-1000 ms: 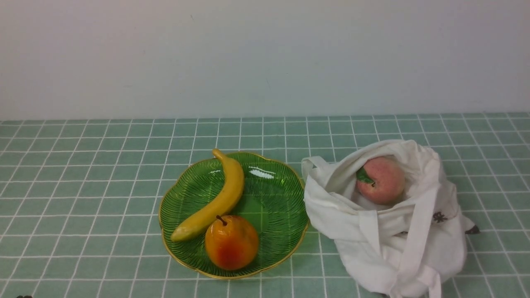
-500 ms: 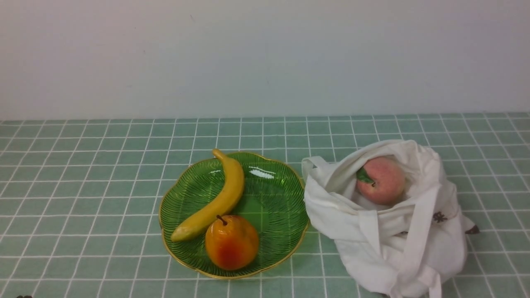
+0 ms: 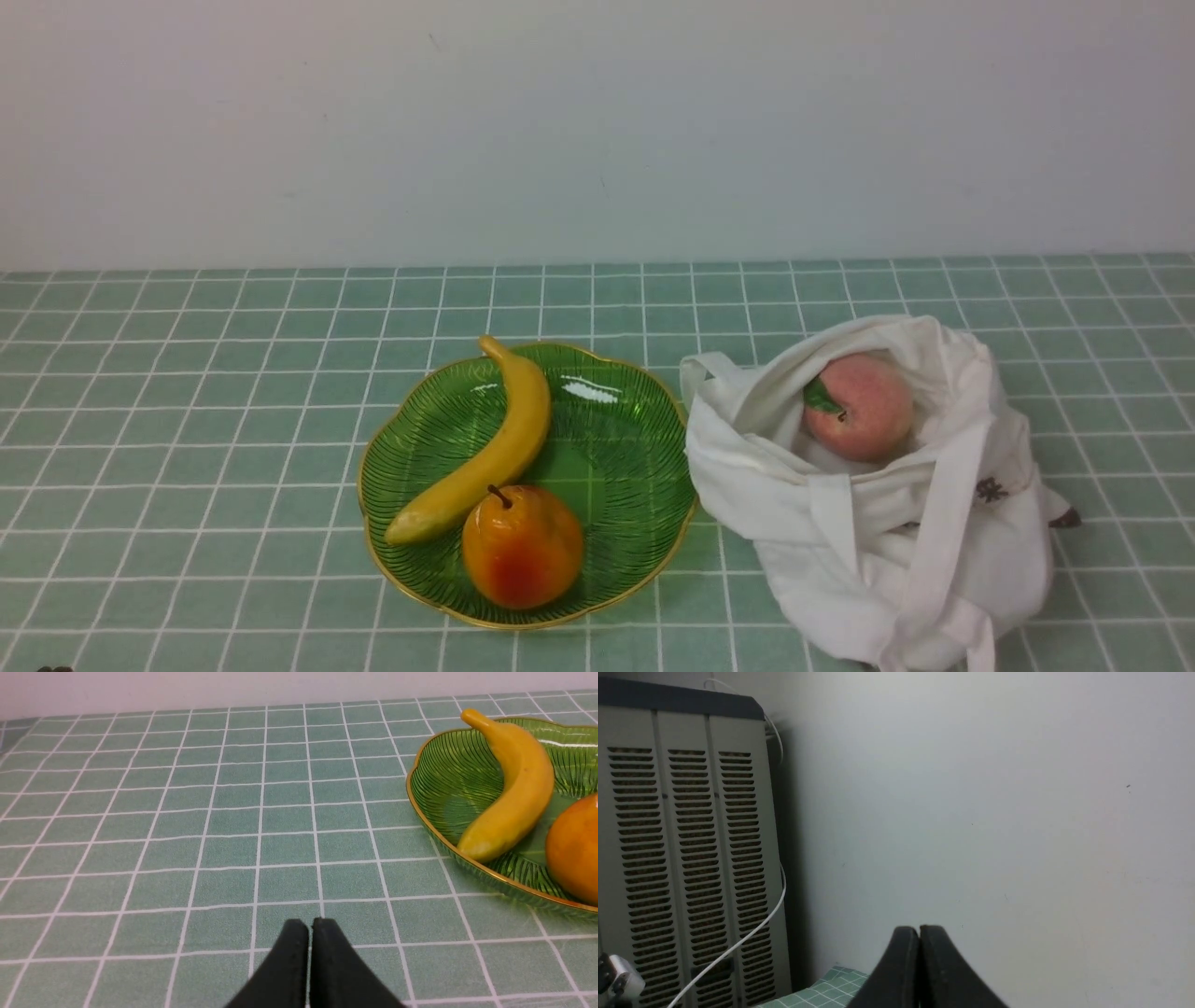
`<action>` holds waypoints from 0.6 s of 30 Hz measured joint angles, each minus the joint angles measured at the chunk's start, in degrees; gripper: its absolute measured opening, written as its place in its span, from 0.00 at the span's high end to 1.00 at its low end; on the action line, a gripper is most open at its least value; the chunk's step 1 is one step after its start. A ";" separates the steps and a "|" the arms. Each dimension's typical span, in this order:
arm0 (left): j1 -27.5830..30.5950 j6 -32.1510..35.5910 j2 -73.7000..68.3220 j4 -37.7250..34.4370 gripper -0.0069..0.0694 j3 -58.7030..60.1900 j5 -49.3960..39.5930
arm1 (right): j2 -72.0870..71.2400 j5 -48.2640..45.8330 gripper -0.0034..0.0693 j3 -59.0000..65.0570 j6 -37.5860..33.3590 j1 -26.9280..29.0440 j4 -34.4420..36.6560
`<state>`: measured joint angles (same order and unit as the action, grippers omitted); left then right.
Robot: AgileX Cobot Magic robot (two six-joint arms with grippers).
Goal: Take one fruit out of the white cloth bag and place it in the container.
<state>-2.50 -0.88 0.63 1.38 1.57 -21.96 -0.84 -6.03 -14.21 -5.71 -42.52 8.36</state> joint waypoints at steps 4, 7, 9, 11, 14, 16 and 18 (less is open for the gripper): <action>0.00 0.00 0.00 0.00 0.92 0.00 0.00 | 0.00 -0.74 0.97 0.58 -5.93 0.89 2.51; 0.00 0.00 0.00 0.00 0.92 0.00 0.00 | 0.00 -1.75 0.97 2.11 -6.87 5.16 2.64; 0.00 0.00 0.00 0.00 0.92 0.00 0.00 | 0.00 -3.66 0.97 5.06 -7.07 12.71 2.64; 0.00 0.00 0.00 0.00 0.92 0.00 0.00 | 0.00 -5.06 0.97 8.18 -7.12 19.07 2.64; 0.00 0.00 0.00 0.00 0.92 0.00 0.00 | 0.00 -6.91 0.97 13.76 -7.12 27.99 2.64; 0.00 0.00 0.00 0.00 0.92 0.00 0.00 | 0.00 -10.40 0.97 15.48 -7.12 33.18 2.56; 0.00 0.00 0.00 0.00 0.92 0.00 0.00 | 0.00 -14.78 0.97 15.71 -7.12 37.47 1.99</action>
<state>-2.50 -0.88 0.63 1.38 1.57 -21.96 -0.84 -20.81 1.50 -12.83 -5.05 10.34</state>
